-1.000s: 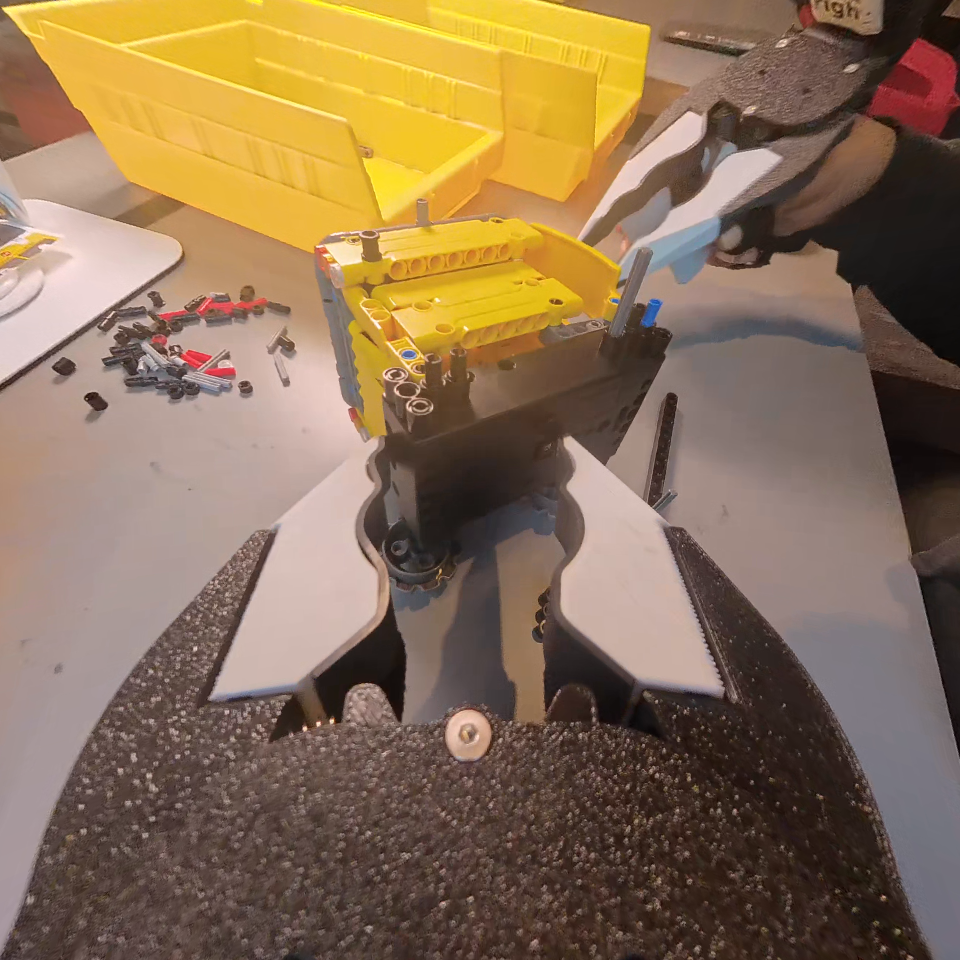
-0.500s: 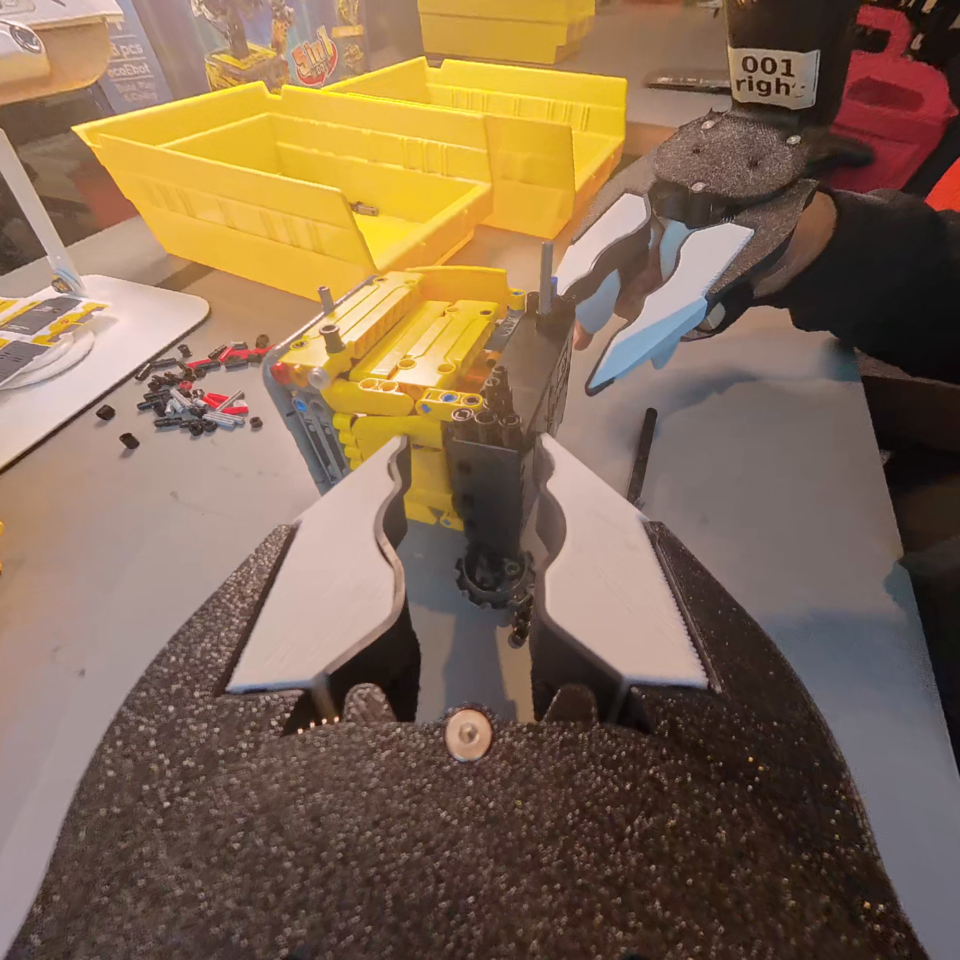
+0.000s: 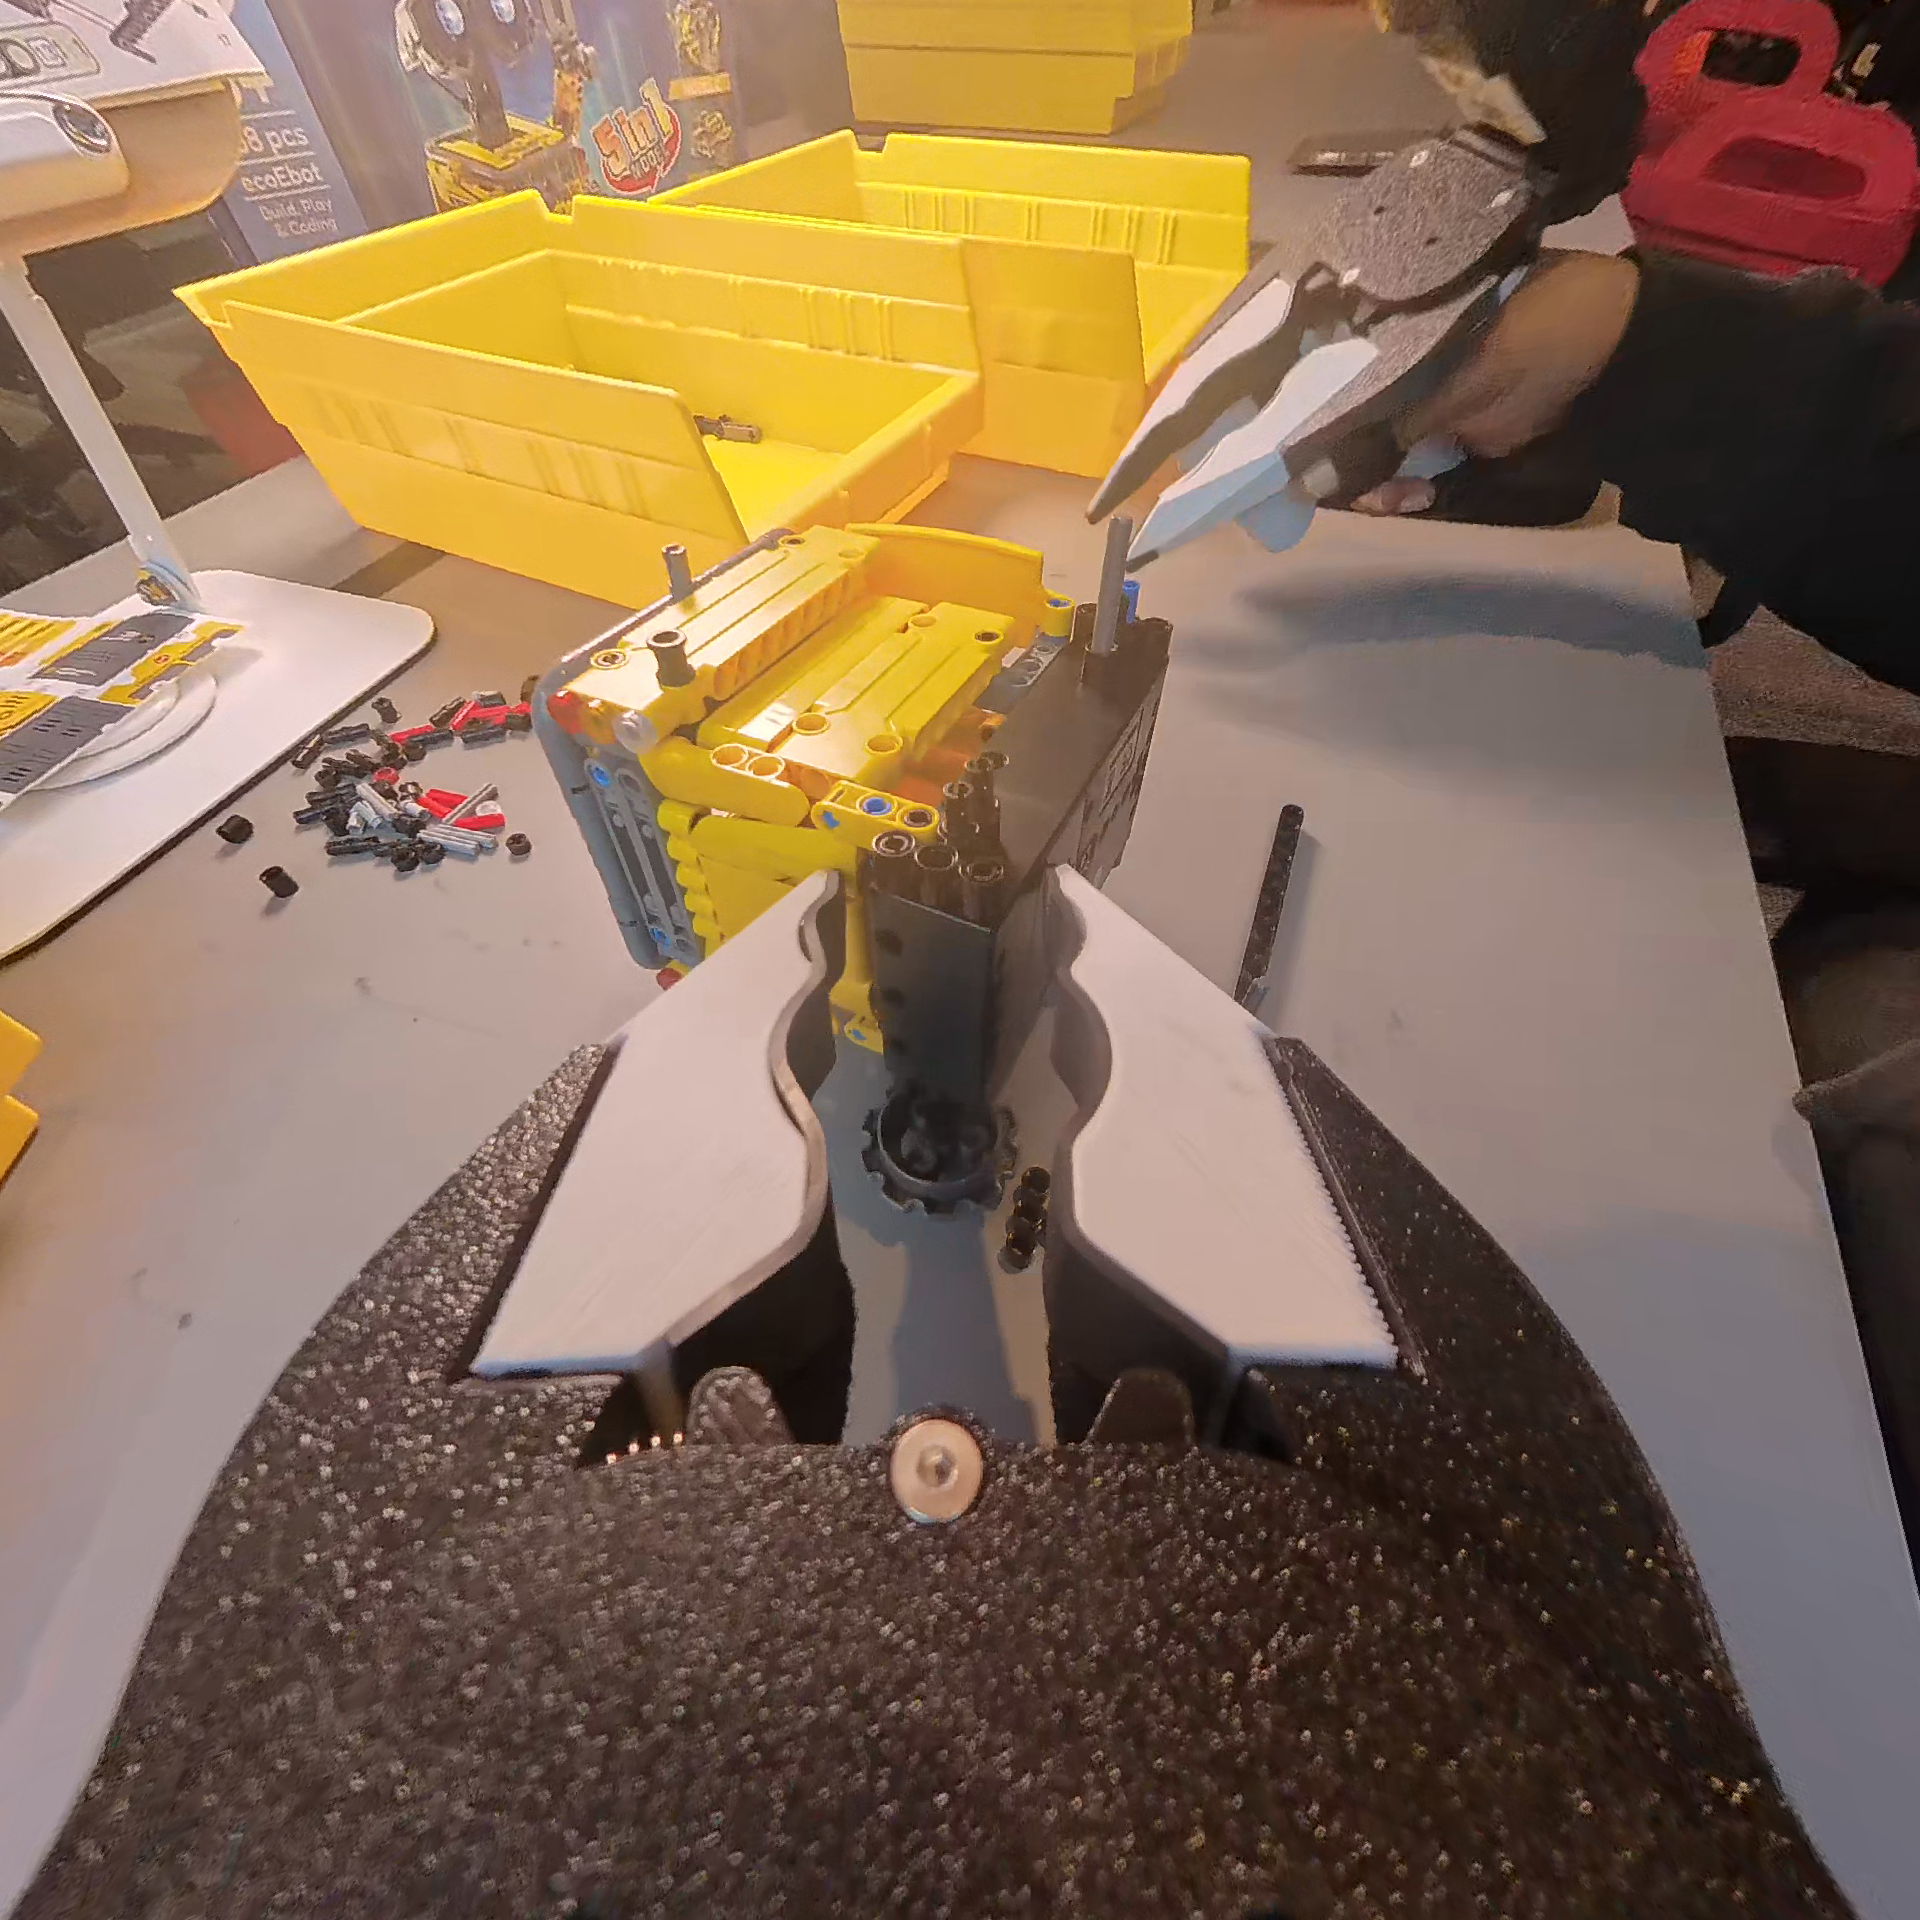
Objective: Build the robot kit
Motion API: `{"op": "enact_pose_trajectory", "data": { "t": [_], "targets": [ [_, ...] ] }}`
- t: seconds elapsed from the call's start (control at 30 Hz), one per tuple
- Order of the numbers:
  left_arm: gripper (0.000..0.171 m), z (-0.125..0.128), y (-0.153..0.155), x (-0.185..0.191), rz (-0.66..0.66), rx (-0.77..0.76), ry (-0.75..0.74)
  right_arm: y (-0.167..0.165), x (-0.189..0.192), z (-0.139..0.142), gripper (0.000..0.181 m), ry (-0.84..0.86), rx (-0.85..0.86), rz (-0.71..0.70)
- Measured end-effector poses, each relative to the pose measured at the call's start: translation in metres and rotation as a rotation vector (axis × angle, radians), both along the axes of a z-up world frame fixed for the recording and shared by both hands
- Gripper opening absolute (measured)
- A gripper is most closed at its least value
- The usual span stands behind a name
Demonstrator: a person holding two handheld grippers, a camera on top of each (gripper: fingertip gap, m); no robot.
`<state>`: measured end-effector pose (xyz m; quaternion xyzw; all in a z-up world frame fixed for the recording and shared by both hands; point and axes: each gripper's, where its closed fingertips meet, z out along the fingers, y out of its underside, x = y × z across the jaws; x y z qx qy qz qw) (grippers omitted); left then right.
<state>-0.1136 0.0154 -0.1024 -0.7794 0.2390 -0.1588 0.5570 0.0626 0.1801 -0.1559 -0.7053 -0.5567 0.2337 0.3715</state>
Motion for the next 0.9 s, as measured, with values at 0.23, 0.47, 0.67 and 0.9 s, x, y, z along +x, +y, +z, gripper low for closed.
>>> {"op": "enact_pose_trajectory", "data": {
  "t": [0.23, 0.47, 0.67, 0.9],
  "targets": [
    [0.032, 0.005, -0.003, 0.001, 0.003, 0.009, 0.022, 0.010, -0.009, -0.027, 0.023, -0.045, -0.038, -0.018],
    [0.036, 0.009, -0.013, -0.007, 0.043, 0.016, 0.058, 0.020, -0.026, -0.032, 0.011, -0.133, -0.026, -0.020],
    [0.035, 0.025, -0.027, -0.003, 0.060, 0.058, -0.044, 0.009, -0.029, -0.026, 0.006, -0.101, 0.021, 0.041],
    [0.036, 0.033, -0.039, 0.060, -0.110, 0.000, -0.345, -0.105, -0.060, 0.052, 0.007, 0.299, 0.144, 0.476]
  ]
}}
